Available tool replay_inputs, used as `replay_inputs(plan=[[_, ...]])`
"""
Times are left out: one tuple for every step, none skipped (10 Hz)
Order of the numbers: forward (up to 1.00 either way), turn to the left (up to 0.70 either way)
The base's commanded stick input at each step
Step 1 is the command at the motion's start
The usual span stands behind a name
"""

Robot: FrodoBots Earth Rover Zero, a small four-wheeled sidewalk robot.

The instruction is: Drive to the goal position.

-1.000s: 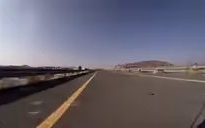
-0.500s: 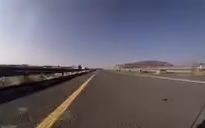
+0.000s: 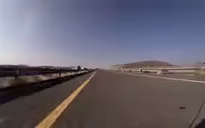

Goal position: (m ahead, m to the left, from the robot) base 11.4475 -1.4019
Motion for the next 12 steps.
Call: replay_inputs(plan=[[0.85, 0.0], [0.85, 0.0], [0.85, 0.0], [0.85, 0.0], [0.85, 0.0], [0.85, 0.0], [0.85, 0.0], [0.85, 0.0], [0.85, 0.0], [0.85, 0.0], [0.85, 0.0], [0.85, 0.0]])
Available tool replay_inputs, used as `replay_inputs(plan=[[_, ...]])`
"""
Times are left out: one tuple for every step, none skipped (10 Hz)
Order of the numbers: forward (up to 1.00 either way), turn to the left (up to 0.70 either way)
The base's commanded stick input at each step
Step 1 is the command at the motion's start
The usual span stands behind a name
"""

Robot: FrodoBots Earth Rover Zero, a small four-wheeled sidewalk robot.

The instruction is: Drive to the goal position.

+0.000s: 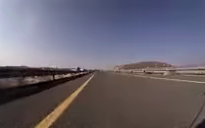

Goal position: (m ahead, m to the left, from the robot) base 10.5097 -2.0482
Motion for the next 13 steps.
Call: replay_inputs(plan=[[0.85, 0.0], [0.85, 0.0], [0.85, 0.0], [0.85, 0.0], [0.85, 0.0], [0.85, 0.0], [0.85, 0.0], [0.85, 0.0], [0.85, 0.0], [0.85, 0.0], [0.85, 0.0], [0.85, 0.0], [0.85, 0.0]])
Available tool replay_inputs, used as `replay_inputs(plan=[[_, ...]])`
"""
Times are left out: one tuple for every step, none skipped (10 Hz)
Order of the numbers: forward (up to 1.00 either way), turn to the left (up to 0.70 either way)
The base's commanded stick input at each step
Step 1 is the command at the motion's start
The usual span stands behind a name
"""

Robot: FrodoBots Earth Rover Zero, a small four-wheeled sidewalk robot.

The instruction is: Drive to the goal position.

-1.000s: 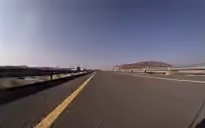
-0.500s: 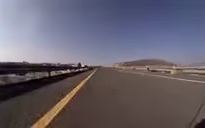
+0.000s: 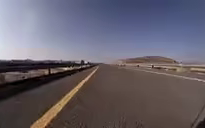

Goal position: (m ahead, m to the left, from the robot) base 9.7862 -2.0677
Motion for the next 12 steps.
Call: replay_inputs(plan=[[0.85, 0.0], [0.85, 0.0], [0.85, 0.0], [0.85, 0.0], [0.85, 0.0], [0.85, 0.0], [0.85, 0.0], [0.85, 0.0], [0.85, 0.0], [0.85, 0.0], [0.85, 0.1], [0.85, 0.05]])
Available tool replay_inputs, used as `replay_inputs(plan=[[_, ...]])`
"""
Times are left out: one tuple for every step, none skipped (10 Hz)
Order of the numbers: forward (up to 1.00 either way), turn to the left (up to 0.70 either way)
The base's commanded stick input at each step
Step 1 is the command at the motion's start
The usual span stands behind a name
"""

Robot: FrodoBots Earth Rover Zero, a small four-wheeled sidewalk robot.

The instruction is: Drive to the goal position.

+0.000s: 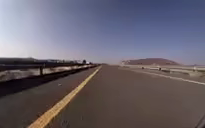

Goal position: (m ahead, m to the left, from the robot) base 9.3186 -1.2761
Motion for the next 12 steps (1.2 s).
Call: replay_inputs(plan=[[0.85, 0.08], [0.85, 0.12], [0.85, 0.07], [0.85, 0.01], [0.85, 0.0], [0.85, 0.0], [0.85, 0.0], [0.85, 0.0], [0.85, 0.0], [0.85, 0.0], [0.85, 0.0], [0.85, 0.0]])
